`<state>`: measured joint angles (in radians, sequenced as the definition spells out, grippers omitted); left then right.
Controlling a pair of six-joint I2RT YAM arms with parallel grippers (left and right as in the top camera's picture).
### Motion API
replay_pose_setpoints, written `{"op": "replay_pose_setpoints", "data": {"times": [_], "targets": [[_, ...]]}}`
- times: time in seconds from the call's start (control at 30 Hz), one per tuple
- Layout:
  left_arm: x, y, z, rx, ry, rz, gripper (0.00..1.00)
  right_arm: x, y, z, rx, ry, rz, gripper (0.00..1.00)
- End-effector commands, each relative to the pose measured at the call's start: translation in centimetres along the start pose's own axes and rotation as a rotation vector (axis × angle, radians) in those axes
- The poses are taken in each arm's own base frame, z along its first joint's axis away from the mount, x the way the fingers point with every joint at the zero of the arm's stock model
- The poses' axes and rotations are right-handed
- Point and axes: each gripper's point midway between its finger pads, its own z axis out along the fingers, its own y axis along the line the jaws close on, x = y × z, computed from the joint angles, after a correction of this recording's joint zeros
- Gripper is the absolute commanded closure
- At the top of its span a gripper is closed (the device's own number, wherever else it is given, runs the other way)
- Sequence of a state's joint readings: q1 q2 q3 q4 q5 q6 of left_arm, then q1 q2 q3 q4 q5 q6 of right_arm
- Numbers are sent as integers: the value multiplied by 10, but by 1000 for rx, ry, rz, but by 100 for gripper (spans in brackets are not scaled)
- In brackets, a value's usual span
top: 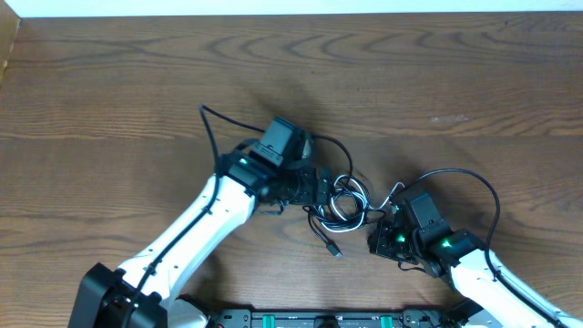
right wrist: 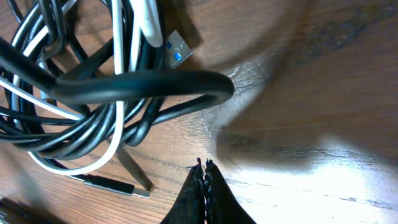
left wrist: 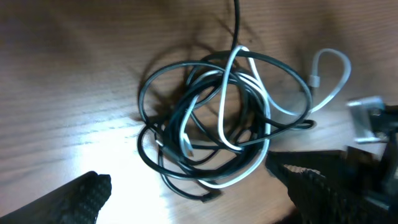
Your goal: Untangle cables
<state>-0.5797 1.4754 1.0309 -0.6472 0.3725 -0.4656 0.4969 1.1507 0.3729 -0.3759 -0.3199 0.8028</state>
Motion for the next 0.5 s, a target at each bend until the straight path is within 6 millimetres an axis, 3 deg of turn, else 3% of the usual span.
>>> {"op": "replay_pose_setpoints", "data": {"times": [0.0,0.4,0.47], "targets": [[-7,8,4,-128,-62,79,2,-1,2,-1,0,-8,-23,99],[12,27,68,-273,55,114,1,8,-4,-1,18,33,-9,99],[15,33,78,-286,80,109,7,9,-4,-1,19,37,-8,99]]}}
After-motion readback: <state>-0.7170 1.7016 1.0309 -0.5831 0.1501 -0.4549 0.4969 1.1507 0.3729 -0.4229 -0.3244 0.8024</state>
